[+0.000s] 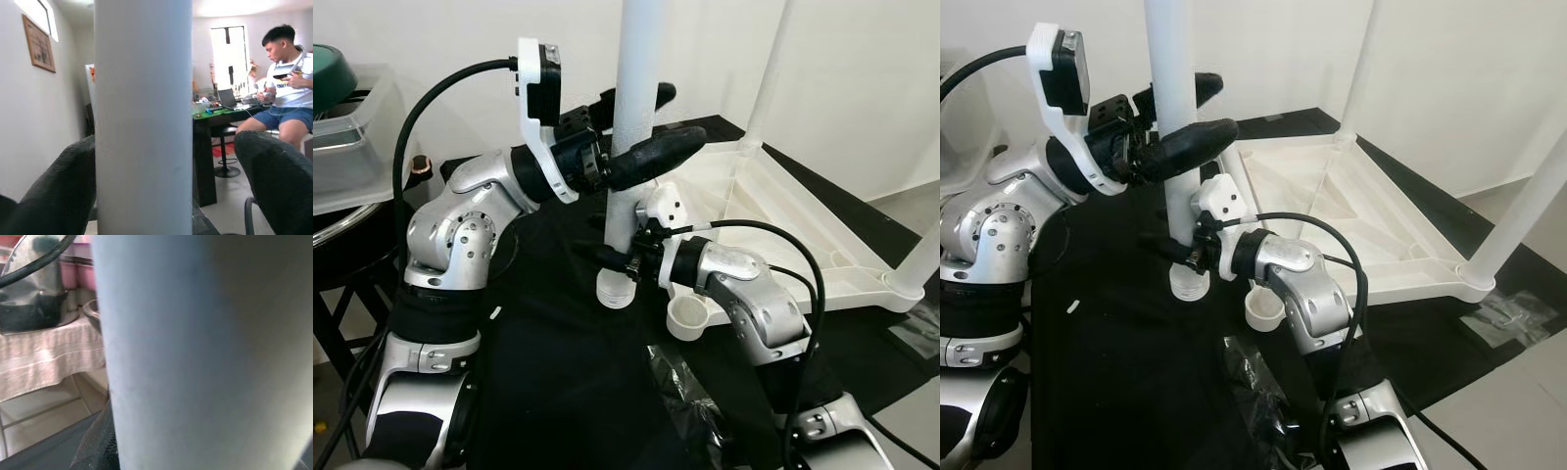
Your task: Building children table
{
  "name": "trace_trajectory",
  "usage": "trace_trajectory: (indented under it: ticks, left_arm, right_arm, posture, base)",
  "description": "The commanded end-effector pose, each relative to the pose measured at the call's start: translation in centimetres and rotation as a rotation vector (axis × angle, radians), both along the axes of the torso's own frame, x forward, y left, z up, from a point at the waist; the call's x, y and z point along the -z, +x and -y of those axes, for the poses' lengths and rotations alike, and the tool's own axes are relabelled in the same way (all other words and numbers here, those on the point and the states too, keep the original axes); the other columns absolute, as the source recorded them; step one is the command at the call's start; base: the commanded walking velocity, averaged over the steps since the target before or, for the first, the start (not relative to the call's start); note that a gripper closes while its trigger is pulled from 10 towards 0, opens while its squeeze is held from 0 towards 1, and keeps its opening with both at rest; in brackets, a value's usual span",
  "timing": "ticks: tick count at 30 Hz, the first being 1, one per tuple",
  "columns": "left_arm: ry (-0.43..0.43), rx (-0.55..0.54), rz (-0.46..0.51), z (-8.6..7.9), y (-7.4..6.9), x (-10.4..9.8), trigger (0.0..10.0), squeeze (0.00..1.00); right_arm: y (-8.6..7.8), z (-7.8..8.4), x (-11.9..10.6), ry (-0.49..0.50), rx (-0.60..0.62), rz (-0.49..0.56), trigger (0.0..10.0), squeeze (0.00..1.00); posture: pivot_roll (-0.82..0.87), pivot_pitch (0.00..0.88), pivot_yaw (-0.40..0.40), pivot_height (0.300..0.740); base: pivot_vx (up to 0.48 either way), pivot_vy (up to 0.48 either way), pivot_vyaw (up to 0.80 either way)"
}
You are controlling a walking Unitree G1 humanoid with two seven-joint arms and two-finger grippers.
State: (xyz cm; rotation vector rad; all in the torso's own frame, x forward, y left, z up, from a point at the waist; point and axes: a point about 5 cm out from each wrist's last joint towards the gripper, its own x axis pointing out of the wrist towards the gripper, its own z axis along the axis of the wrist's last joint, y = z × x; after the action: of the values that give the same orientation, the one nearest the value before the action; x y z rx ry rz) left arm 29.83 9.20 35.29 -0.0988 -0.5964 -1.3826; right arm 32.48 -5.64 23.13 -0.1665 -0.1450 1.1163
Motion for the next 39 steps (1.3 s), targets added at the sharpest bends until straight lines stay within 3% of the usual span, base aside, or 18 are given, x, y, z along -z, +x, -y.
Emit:
trace_trajectory:
  ticks: [1, 6, 9, 12, 19, 20, 21, 22, 23, 28, 35, 39]
  left_arm:
    - [0.002, 0.050, 0.041, 0.9, -0.8, -0.9, 10.0, 1.00]
    - [-0.022, -0.129, 0.027, -2.2, 0.5, -0.8, 10.0, 1.00]
    - [-0.021, -0.198, 0.009, -3.2, 1.2, -0.3, 10.0, 1.00]
    - [-0.030, -0.370, -0.051, -5.6, 2.6, 1.2, 10.0, 1.00]
    - [-0.092, -0.550, -0.135, -7.6, 3.6, 2.6, 10.0, 1.00]
    - [-0.099, -0.599, -0.149, -8.0, 3.9, 2.9, 10.0, 1.00]
    - [-0.119, -0.644, -0.176, -8.5, 4.1, 3.2, 10.0, 0.68]
    - [-0.133, -0.676, -0.194, -8.9, 4.3, 3.5, 10.0, 0.68]
    - [-0.151, -0.711, -0.216, -9.2, 4.5, 3.8, 10.0, 0.00]
    - [-0.170, -0.750, -0.242, -9.7, 4.6, 4.4, 10.0, 0.00]
    - [-0.206, -0.900, -0.328, -10.4, 4.7, 7.2, 10.0, 0.00]
    - [-0.205, -0.947, -0.379, -9.9, 4.2, 8.9, 10.0, 0.00]
  right_arm:
    - [-0.2, -1.6, -0.4, -0.023, -0.023, 0.037, 0.0, 0.00]
    - [1.4, 0.1, -2.3, 0.115, 0.149, 0.087, 0.0, 0.00]
    - [1.9, 0.8, -3.0, 0.158, 0.215, 0.106, 0.0, 0.00]
    - [3.2, 2.8, -4.3, 0.251, 0.383, 0.135, 0.0, 0.00]
    - [4.1, 5.0, -4.6, 0.293, 0.547, 0.143, 0.0, 0.00]
    - [4.4, 5.6, -4.6, 0.303, 0.596, 0.139, 1.6, 0.00]
    - [4.6, 6.1, -4.5, 0.309, 0.645, 0.140, 7.7, 0.00]
    - [4.7, 6.5, -4.5, 0.312, 0.678, 0.141, 7.7, 0.00]
    - [4.8, 6.8, -4.4, 0.315, 0.702, 0.142, 10.0, 0.00]
    - [4.9, 7.0, -4.3, 0.319, 0.720, 0.143, 10.0, 0.00]
    - [4.9, 7.5, -4.0, 0.325, 0.788, 0.154, 10.0, 0.00]
    - [4.8, 7.7, -3.7, 0.320, 0.823, 0.159, 10.0, 0.00]
  posture:
    - [-0.08, 0.000, 0.011, 0.740]
    - [-0.08, 0.000, 0.019, 0.740]
    - [-0.08, 0.000, 0.019, 0.740]
    - [-0.08, 0.001, 0.018, 0.740]
    - [-0.08, 0.005, 0.013, 0.740]
    - [-0.08, 0.008, 0.012, 0.740]
    - [-0.08, 0.010, 0.012, 0.740]
    - [-0.08, 0.010, 0.012, 0.740]
    - [-0.08, 0.013, 0.011, 0.740]
    - [-0.08, 0.017, 0.011, 0.740]
    - [-0.08, 0.050, 0.008, 0.740]
    - [-0.07, 0.078, 0.005, 0.740]
  base:
    - [0.000, 0.000, 0.00]
    - [0.000, 0.000, 0.00]
    - [0.000, 0.000, 0.00]
    - [0.000, 0.000, 0.00]
    - [0.000, 0.000, 0.00]
    - [0.000, 0.000, 0.00]
    - [0.000, 0.000, 0.00]
    - [0.000, 0.000, 0.00]
    - [0.000, 0.000, 0.00]
    - [0.000, 0.000, 0.00]
    - [0.000, 0.000, 0.00]
    - [0.000, 0.000, 0.00]
